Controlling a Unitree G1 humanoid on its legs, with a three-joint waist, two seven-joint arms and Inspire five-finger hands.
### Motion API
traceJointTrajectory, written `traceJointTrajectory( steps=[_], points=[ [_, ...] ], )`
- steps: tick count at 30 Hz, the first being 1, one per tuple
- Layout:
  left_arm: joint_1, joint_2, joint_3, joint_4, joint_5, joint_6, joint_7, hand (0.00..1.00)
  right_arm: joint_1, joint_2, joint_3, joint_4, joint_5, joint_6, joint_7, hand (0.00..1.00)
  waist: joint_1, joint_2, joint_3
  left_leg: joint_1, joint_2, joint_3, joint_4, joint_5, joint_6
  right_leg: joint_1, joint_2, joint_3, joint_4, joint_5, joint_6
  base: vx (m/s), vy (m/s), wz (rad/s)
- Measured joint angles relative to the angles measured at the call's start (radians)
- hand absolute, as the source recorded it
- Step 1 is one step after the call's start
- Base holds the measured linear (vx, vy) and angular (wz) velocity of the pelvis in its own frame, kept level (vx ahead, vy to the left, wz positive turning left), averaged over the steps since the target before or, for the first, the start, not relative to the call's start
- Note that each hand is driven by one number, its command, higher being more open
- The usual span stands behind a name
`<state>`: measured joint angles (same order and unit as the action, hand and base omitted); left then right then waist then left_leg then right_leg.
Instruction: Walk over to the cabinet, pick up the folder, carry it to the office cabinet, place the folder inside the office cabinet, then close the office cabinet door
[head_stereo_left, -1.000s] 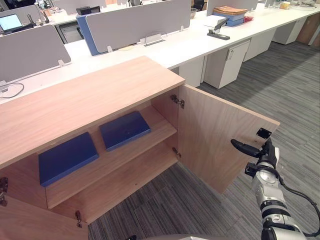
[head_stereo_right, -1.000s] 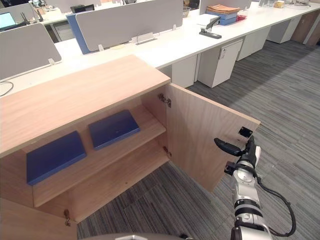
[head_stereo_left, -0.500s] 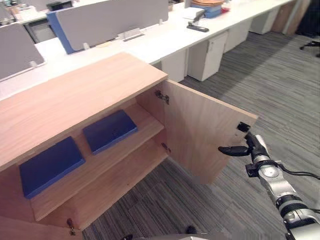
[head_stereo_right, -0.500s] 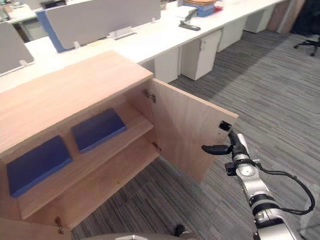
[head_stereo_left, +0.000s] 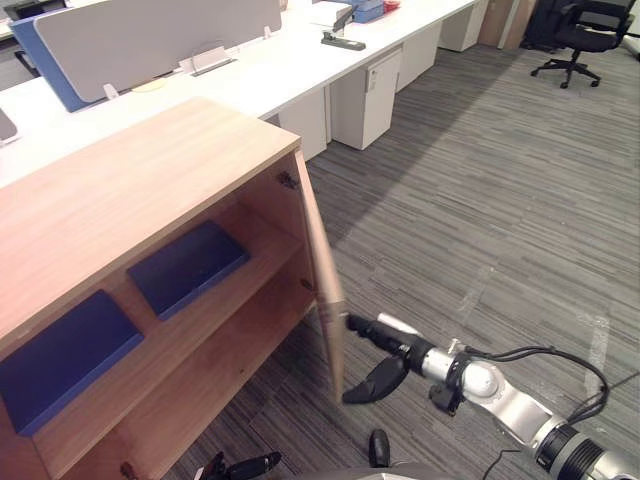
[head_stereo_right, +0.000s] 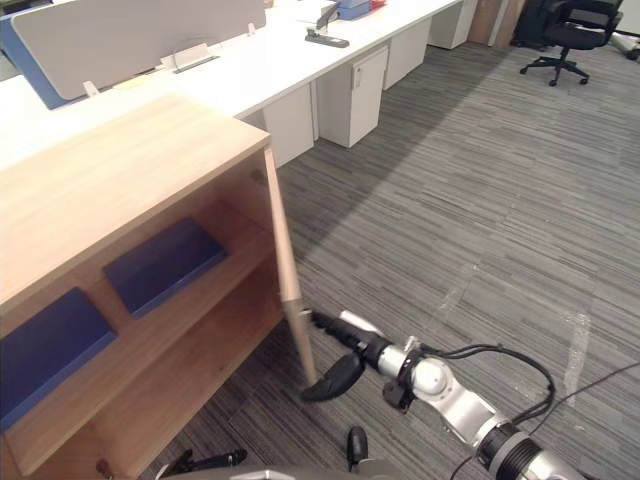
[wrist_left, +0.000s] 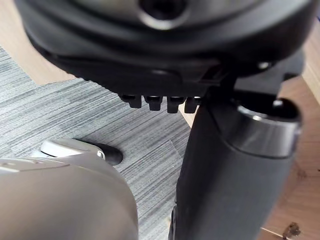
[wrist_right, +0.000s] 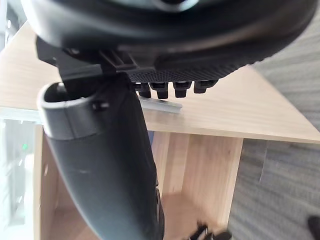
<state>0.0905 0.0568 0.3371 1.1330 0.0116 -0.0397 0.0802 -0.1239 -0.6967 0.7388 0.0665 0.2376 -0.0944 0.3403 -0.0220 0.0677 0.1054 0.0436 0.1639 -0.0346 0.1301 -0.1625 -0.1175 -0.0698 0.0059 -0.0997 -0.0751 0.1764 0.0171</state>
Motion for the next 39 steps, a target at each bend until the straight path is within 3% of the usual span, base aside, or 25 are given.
traceJointTrajectory(
  steps=[3, 7, 11, 15, 19, 23, 24, 25, 26, 27, 28, 29, 31, 34, 35, 36, 39],
  points=[
    [0.015, 0.004, -0.018, 0.002, 0.0, -0.013, -0.006, 1.0, -0.015, -0.062, 0.039, -0.091, -0.001, -0.009, 0.065, 1.0, 0.016, -0.012, 0.003, 0.01, -0.017, 0.028, 0.001, -0.002, 0.015, -0.018, -0.012, 0.035, 0.02, 0.006, 0.001, -0.03, 0.125, -0.27],
    [0.029, 0.032, -0.048, 0.013, 0.0, -0.029, -0.017, 1.0, -0.049, -0.124, 0.04, -0.11, 0.0, -0.011, 0.084, 1.0, 0.03, -0.047, 0.013, 0.01, -0.041, 0.048, 0.007, 0.0, 0.03, -0.044, -0.031, 0.061, 0.057, 0.004, 0.007, -0.05, 0.094, -0.18],
    [0.031, 0.036, -0.058, 0.011, 0.0, -0.04, -0.018, 1.0, -0.05, -0.123, 0.06, -0.11, -0.002, -0.01, 0.087, 1.0, 0.041, -0.054, 0.012, 0.011, -0.058, 0.051, 0.003, 0.002, 0.04, -0.051, -0.048, 0.071, 0.067, 0.002, 0.019, -0.06, 0.079, -0.03],
    [0.032, 0.035, -0.058, 0.01, 0.0, -0.047, -0.019, 1.0, -0.048, -0.053, 0.089, -0.065, -0.008, -0.011, 0.088, 1.0, 0.053, -0.056, 0.013, 0.011, -0.062, 0.048, 0.0, 0.005, 0.042, -0.051, -0.054, 0.068, 0.069, 0.001, 0.024, -0.03, 0.035, 0.03],
    [0.03, 0.034, -0.058, 0.007, -0.001, -0.046, -0.018, 1.0, -0.022, 0.083, 0.027, 0.122, -0.091, -0.016, 0.054, 1.0, 0.062, -0.055, 0.013, 0.02, -0.069, 0.016, 0.0, 0.01, 0.042, -0.051, -0.073, 0.038, 0.124, -0.036, 0.03, -0.01, 0.027, 0.27],
    [0.031, 0.026, -0.057, -0.001, -0.002, -0.046, -0.014, 1.0, 0.136, 0.264, -0.247, 0.334, -0.232, -0.002, -0.063, 1.0, 0.061, -0.049, 0.015, 0.026, -0.135, -0.141, 0.003, 0.024, 0.066, -0.068, -0.177, -0.066, 0.365, -0.196, 0.057, -0.02, 0.005, 1.25],
    [0.036, 0.021, -0.055, -0.002, -0.01, -0.046, -0.01, 1.0, 0.204, 0.355, -0.397, 0.395, -0.302, 0.007, -0.121, 1.0, 0.052, -0.047, 0.014, 0.018, -0.172, -0.238, 0.004, 0.031, 0.079, -0.069, -0.207, -0.008, 0.441, -0.255, 0.057, -0.02, -0.063, 1.71],
    [0.04, 0.021, -0.054, -0.006, -0.027, -0.046, -0.01, 1.0, 0.225, 0.387, -0.447, 0.411, -0.338, 0.017, -0.152, 1.0, 0.044, -0.053, 0.004, 0.003, -0.188, -0.287, 0.013, 0.033, 0.082, -0.071, -0.205, 0.05, 0.461, -0.279, 0.041, -0.03, -0.156, 2.43],
    [0.048, 0.015, -0.034, -0.023, -0.062, -0.046, -0.011, 1.0, 0.264, 0.442, -0.533, 0.433, -0.396, 0.035, -0.224, 1.0, 0.035, -0.047, -0.003, -0.037, -0.217, -0.386, 0.036, 0.036, 0.082, -0.077, -0.187, 0.18, 0.491, -0.332, -0.006, -0.02, -0.171, 1.96],
    [0.053, 0.013, -0.016, -0.037, -0.072, -0.046, -0.01, 1.0, 0.279, 0.468, -0.574, 0.448, -0.405, 0.042, -0.248, 1.0, 0.035, -0.054, -0.01, -0.055, -0.232, -0.431, 0.044, 0.038, 0.081, -0.071, -0.175, 0.245, 0.489, -0.371, -0.02, 0.03, -0.262, 2.73],
    [0.047, 0.012, 0.012, -0.057, -0.083, -0.037, 0.002, 1.0, 0.313, 0.509, -0.648, 0.468, -0.438, 0.066, -0.314, 1.0, 0.03, -0.062, -0.018, -0.092, -0.26, -0.546, 0.062, 0.043, 0.069, -0.042, -0.142, 0.317, 0.481, -0.433, 0.033, 0.06, -0.226, 2.08],
    [0.049, 0.007, 0.016, -0.066, -0.084, -0.027, 0.011, 1.0, 0.323, 0.517, -0.675, 0.478, -0.44, 0.073, -0.329, 1.0, 0.035, -0.052, -0.019, -0.102, -0.26, -0.585, 0.064, 0.045, 0.064, -0.03, -0.123, 0.323, 0.481, -0.443, 0.034, 0.1, -0.287, 2.26],
    [0.05, -0.005, 0.027, -0.084, -0.044, 0.018, 0.062, 1.0, 0.349, 0.569, -0.784, 0.521, -0.437, 0.107, -0.41, 1.0, 0.046, -0.043, -0.018, -0.121, -0.247, -0.676, 0.049, 0.074, 0.017, -0.021, -0.073, 0.35, 0.513, -0.469, 0.073, 0.09, -0.254, 1.49],
    [0.047, -0.037, 0.057, -0.115, 0.003, 0.031, 0.077, 1.0, 0.36, 0.617, -0.929, 0.613, -0.433, 0.131, -0.468, 1.0, 0.05, -0.046, -0.021, -0.156, -0.229, -0.635, 0.048, 0.123, 0.029, -0.004, -0.08, 0.235, 0.507, -0.485, 0.053, 0.03, -0.2, 1.21],
    [0.042, -0.046, 0.078, -0.137, 0.032, 0.027, 0.072, 1.0, 0.371, 0.637, -0.998, 0.676, -0.433, 0.143, -0.488, 1.0, 0.048, -0.052, -0.02, -0.172, -0.208, -0.564, 0.05, 0.129, 0.036, 0.013, -0.082, 0.164, 0.5, -0.492, 0.04, 0.01, -0.189, 1.6],
    [0.041, -0.051, 0.093, -0.154, 0.041, 0.026, 0.078, 1.0, 0.384, 0.65, -1.034, 0.735, -0.435, 0.165, -0.502, 1.0, 0.048, -0.06, -0.018, -0.189, -0.187, -0.526, 0.052, 0.129, 0.03, 0.028, -0.079, 0.1, 0.501, -0.5, 0.026, 0.01, -0.18, 1.5],
    [0.056, -0.064, 0.151, -0.168, 0.039, 0.026, 0.091, 1.0, 0.405, 0.671, -1.063, 0.782, -0.432, 0.18, -0.519, 1.0, 0.057, -0.078, -0.011, -0.194, -0.165, -0.517, 0.038, 0.145, 0.009, 0.058, -0.067, 0.037, 0.482, -0.506, 0.017, 0.03, -0.108, 0.74]
  ],
)
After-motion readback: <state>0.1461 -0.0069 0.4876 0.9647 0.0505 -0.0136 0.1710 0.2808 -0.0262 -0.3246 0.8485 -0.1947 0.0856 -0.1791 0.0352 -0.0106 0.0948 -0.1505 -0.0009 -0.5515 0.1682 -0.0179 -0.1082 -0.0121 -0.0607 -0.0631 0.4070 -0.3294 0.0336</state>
